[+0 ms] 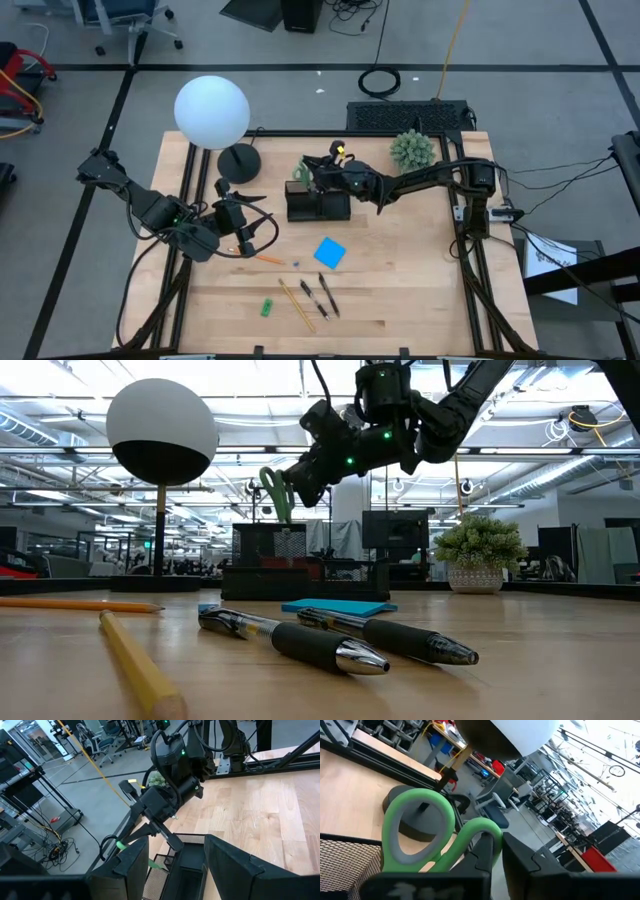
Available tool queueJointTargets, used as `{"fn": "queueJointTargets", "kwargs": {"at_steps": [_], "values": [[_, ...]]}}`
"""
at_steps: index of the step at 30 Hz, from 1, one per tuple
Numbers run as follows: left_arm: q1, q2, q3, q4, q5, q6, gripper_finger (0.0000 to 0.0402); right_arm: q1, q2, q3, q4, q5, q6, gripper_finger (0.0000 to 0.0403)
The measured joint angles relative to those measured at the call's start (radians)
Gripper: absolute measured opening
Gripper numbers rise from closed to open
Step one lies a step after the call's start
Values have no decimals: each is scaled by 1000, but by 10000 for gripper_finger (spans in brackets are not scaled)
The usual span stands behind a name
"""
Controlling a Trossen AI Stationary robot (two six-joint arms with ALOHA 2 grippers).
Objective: Pick and place office supplies into organizer
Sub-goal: Put the green scissors into the black desk organizer
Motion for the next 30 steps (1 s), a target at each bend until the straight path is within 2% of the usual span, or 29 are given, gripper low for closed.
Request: {"fn": "queueJointTargets", "kwargs": {"at_steps": [9,25,30], "values": [[0,0,0,0,0,0,195,0,0,0,0,0,-5,96],[0,0,0,0,0,0,195,23,0,0,0,38,-46,179],[0,0,0,0,0,0,195,51,-1,0,0,140,-88,205]]}}
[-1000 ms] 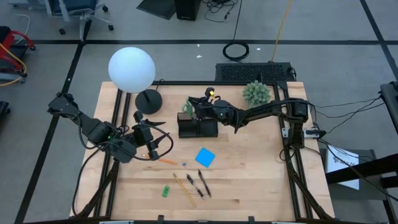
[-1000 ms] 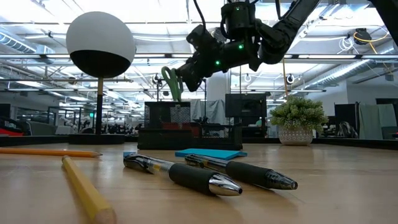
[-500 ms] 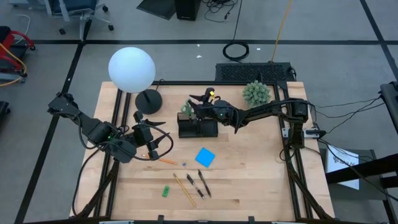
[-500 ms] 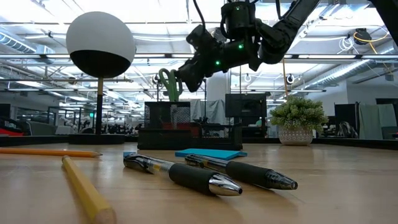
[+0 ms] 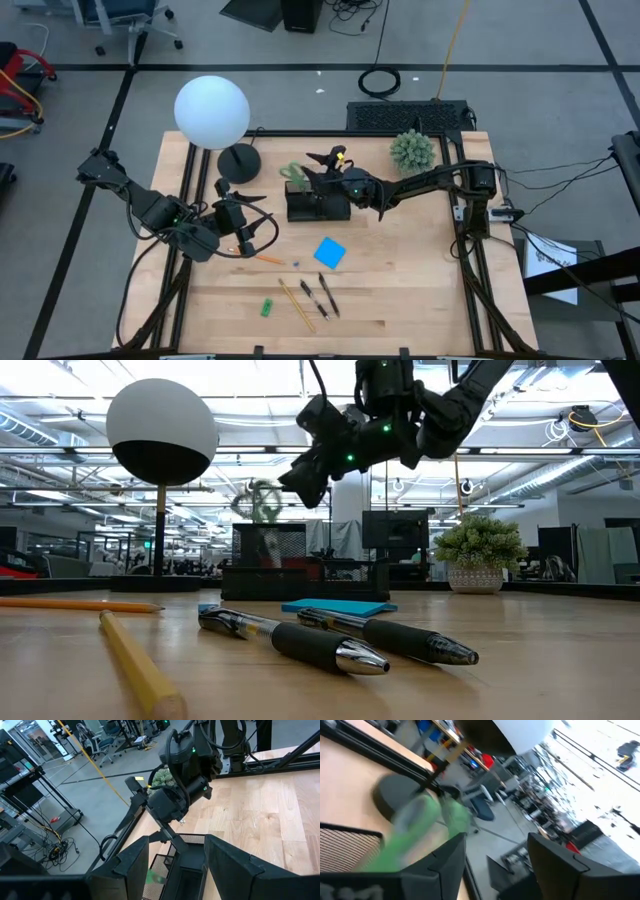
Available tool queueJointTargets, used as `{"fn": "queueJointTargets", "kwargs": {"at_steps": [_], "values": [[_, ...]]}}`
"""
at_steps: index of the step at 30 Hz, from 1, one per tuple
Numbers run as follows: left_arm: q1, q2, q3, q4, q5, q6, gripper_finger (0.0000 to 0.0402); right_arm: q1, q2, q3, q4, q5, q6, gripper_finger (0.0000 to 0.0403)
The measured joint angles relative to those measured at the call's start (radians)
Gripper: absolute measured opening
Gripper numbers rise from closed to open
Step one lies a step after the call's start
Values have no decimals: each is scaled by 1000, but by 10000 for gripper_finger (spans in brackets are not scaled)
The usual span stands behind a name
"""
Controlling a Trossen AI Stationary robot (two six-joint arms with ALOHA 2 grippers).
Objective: Pick and place office supplies into organizer
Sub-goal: Put the green scissors into the black desk organizer, then put the blue sticky note into the black desk organizer
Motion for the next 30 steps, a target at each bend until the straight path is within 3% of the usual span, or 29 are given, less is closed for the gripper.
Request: {"fn": "queueJointTargets", "kwargs": {"at_steps": [16,25,30], "values": [[0,0,0,0,0,0,195,43,0,0,-20,28,-25,213],[0,0,0,-4,-2,2,195,112,-15,0,-75,151,-30,214],[0,0,0,-25,-10,1,195,164,-66,0,-112,154,-5,214]]}}
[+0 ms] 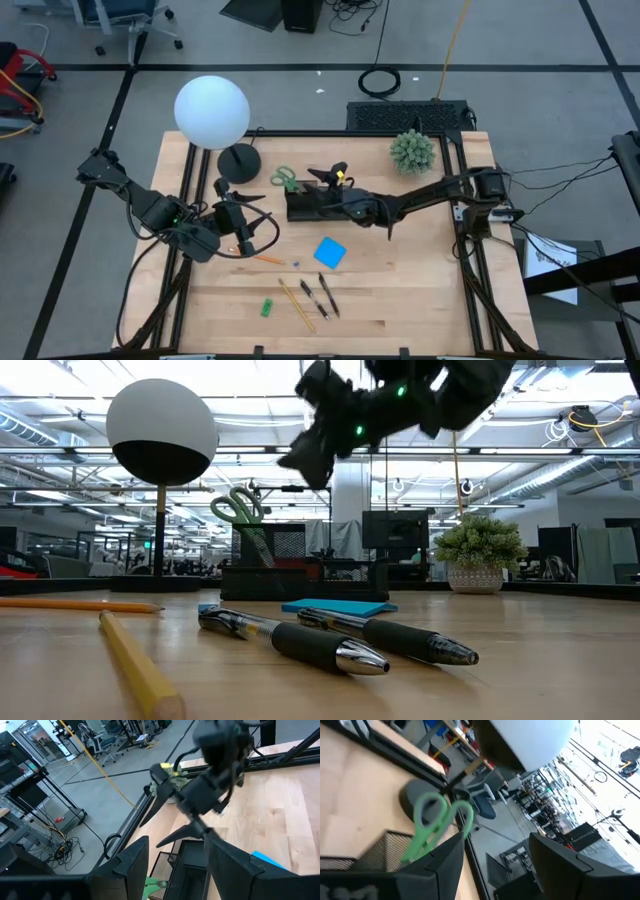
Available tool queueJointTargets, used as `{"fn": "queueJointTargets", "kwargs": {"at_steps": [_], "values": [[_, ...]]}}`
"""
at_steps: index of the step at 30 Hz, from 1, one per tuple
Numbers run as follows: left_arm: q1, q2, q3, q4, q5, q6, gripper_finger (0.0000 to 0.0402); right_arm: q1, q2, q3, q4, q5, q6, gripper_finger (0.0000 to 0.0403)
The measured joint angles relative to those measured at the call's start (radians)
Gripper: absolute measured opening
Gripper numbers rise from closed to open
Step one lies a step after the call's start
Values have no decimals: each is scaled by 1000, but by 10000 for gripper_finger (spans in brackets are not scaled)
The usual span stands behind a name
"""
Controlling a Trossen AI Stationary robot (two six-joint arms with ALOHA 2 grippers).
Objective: Pick and place office supplies into organizer
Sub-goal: Put the blue sticky note into the black desk organizer
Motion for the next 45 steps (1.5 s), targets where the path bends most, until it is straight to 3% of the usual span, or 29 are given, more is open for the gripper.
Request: {"fn": "queueJointTargets", "kwargs": {"at_steps": [3,11,15,35,38,45], "values": [[0,0,0,0,0,0,195,30,-50,0,-65,0,54,215],[0,0,0,1,-33,0,195,106,-218,0,-447,-4,370,211],[0,0,0,8,-35,-6,195,148,-284,0,-531,-5,453,212],[68,8,-15,14,-32,-83,195,342,-318,0,-653,-10,526,208],[85,8,-15,6,7,-94,195,358,-318,0,-699,-13,524,208],[90,9,-15,10,30,-81,195,328,-317,0,-770,-218,544,208]]}}
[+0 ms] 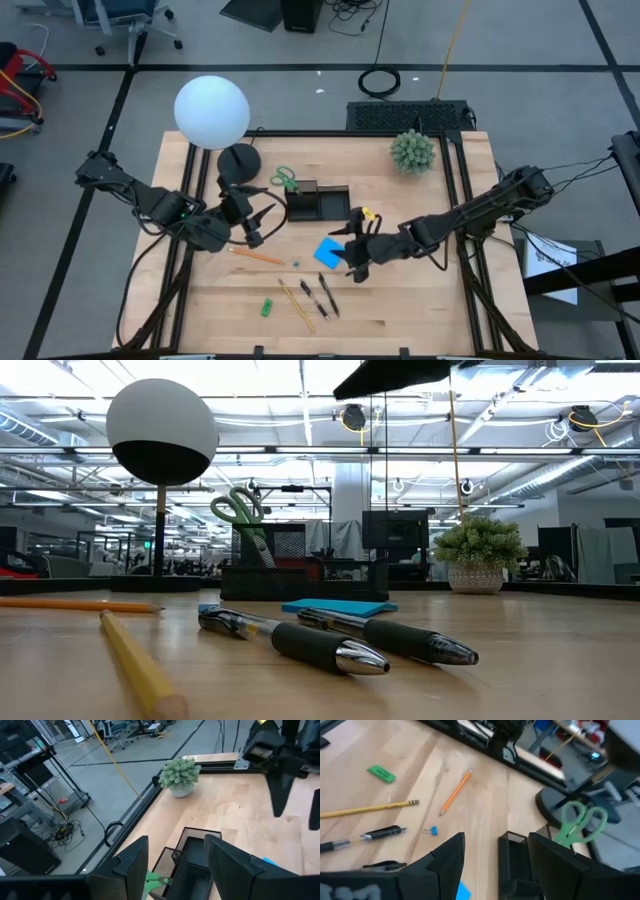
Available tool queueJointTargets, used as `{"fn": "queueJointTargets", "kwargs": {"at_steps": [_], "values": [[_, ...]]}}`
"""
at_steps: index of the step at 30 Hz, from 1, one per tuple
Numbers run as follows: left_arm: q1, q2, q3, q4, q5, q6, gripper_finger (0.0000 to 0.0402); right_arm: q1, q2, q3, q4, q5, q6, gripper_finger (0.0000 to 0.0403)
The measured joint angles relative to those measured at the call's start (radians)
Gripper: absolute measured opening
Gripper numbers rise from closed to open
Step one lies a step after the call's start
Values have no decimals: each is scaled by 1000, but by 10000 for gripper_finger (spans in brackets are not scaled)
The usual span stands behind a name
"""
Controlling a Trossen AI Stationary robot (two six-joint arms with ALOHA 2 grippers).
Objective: Pick and place office supplies into organizer
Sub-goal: Put the blue sticky note into the black desk organizer
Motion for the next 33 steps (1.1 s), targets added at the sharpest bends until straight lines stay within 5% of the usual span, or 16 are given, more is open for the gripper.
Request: {"fn": "queueJointTargets", "kwargs": {"at_steps": [16,33], "values": [[-1,0,0,0,0,13,195,-129,0,55,-252,-282,53,208],[1,0,0,5,-3,21,195,-164,103,247,-519,-311,-182,208]]}}
